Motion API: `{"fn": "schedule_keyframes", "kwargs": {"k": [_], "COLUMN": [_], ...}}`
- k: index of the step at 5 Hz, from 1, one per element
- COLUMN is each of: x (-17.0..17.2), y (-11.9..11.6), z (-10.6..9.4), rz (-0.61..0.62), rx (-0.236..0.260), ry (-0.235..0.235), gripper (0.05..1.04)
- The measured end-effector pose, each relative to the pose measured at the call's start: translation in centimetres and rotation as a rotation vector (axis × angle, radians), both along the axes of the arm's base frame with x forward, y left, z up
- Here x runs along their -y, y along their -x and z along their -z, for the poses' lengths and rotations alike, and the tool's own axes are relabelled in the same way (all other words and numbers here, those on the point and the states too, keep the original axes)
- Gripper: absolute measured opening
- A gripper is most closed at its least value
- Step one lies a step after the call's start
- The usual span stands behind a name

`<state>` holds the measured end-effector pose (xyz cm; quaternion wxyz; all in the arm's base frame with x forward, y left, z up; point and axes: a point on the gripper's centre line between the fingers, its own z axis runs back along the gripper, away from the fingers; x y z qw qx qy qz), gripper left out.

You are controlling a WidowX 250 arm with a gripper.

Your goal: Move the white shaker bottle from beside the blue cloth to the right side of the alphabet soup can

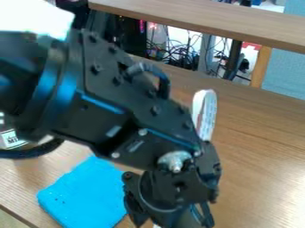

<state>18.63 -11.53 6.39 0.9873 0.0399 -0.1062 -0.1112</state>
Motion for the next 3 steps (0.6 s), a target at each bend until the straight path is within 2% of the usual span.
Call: {"fn": "schedule_keyframes", "kwargs": {"k": [1,2,3], "x": [0.29,0.11,0.08], "y": [-0.15,-0.30,-0.27], "z": [1.20,1.74,1.72], "rz": [0.002,-0.035,-0.036], "rx": [-0.013,0.004,0.008], "ry": [0.001,-0.002,0.001], "gripper": [0.940,0.695,0.667]}}
